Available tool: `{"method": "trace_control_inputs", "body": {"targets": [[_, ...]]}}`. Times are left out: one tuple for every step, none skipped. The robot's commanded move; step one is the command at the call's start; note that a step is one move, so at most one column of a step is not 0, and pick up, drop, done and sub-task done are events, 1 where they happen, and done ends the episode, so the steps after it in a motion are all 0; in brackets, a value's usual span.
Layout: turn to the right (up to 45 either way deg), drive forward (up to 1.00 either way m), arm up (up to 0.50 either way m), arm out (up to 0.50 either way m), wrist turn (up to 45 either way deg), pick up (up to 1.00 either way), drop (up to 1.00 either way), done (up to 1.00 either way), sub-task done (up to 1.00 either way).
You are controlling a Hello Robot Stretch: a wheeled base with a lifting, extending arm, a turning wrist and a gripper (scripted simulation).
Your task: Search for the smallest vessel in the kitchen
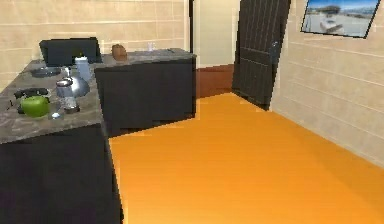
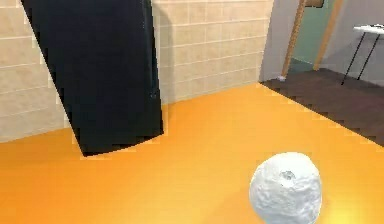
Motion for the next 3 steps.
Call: {"method": "trace_control_inputs", "body": {"targets": [[0.0, 0.9, 0.0, 0.0, 0.0, 0.0, 0.0, 0.0, 0.0], [-24.0, 0.0, 0.0, 0.0, 0.0, 0.0, 0.0, 0.0, 0.0], [0.0, 1.0, 0.0, 0.0, 0.0, 0.0, 0.0, 0.0, 0.0]]}}
